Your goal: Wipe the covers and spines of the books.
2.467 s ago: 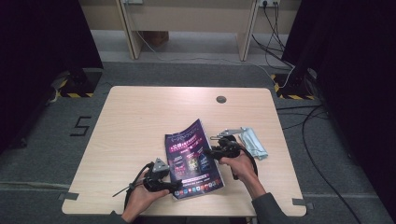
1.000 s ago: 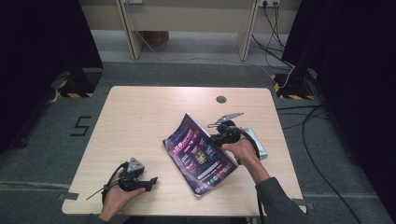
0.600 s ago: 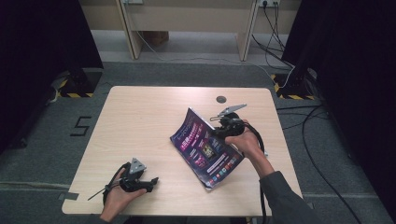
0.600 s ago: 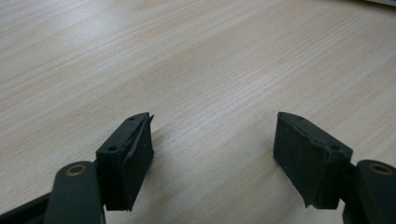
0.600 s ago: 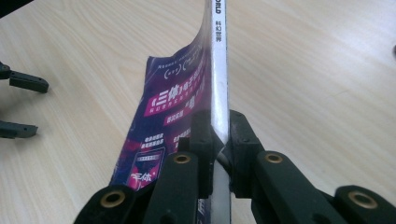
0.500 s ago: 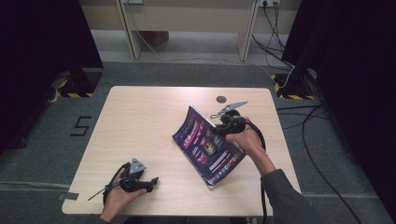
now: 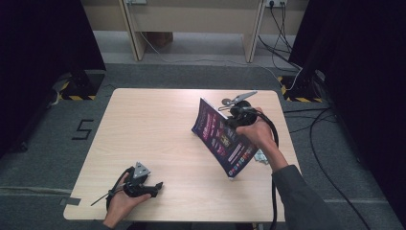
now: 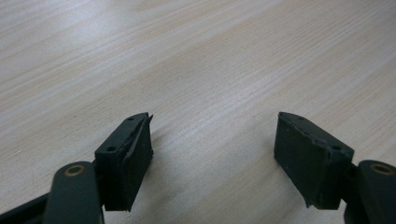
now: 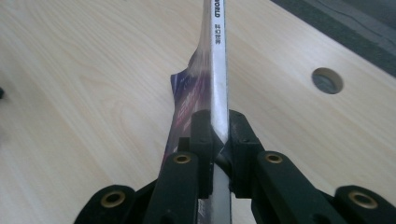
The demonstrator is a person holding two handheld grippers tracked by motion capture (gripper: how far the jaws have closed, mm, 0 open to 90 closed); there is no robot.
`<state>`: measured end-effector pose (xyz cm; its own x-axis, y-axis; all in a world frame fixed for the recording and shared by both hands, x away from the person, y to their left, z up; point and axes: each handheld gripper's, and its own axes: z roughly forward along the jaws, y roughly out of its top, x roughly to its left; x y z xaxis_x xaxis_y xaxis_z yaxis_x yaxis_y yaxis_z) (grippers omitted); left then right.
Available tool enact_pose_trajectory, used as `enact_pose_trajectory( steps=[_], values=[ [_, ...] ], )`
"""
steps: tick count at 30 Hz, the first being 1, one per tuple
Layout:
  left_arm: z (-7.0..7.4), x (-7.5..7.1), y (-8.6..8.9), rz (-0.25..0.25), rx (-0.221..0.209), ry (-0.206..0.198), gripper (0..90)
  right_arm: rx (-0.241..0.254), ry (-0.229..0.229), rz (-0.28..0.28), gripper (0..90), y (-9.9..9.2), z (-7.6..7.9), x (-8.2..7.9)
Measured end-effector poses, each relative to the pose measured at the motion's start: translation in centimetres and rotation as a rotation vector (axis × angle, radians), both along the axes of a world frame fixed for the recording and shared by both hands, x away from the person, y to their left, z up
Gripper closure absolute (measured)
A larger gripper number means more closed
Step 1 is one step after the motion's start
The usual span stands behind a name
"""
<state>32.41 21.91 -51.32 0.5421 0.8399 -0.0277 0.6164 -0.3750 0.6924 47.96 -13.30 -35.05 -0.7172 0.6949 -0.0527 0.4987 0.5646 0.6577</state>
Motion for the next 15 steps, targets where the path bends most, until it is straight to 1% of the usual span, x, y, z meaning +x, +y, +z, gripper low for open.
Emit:
enact_pose_trajectory(
  steps=[4, 6, 8, 9, 10, 11, 13, 15],
  values=[
    [0.0, 0.0, 0.0, -0.003, 0.003, 0.002, 26.7, -0.067, -0.030, -0.017, 83.2, 0.4, 1.0, 0.5],
    [0.0, 0.0, -0.1, -0.004, 0.001, -0.001, 26.8, -0.103, -0.045, -0.008, 83.2, 0.9, 1.1, 0.5],
    [0.0, 0.1, -0.1, -0.005, -0.002, -0.001, 26.7, -0.131, -0.043, 0.017, 83.1, 1.6, 0.9, 0.2],
    [0.0, 0.1, -0.1, -0.003, -0.001, -0.001, 26.7, -0.139, -0.039, 0.035, 83.1, 2.1, 0.7, 0.0],
    [0.0, 0.1, -0.1, -0.003, -0.001, -0.001, 26.7, -0.142, -0.032, 0.040, 83.1, 2.4, 0.8, -0.2],
    [0.0, 0.0, -0.1, -0.007, -0.001, -0.001, 26.8, -0.138, -0.027, 0.055, 83.1, 2.7, 0.8, -0.3],
    [0.0, 0.0, -0.2, -0.009, -0.004, -0.002, 26.7, -0.118, 0.000, 0.074, 83.1, 3.1, 0.8, -0.5],
    [0.0, 0.0, -0.2, -0.009, -0.003, -0.002, 26.8, -0.123, 0.007, 0.092, 83.0, 3.6, 0.9, -0.8]
  ],
)
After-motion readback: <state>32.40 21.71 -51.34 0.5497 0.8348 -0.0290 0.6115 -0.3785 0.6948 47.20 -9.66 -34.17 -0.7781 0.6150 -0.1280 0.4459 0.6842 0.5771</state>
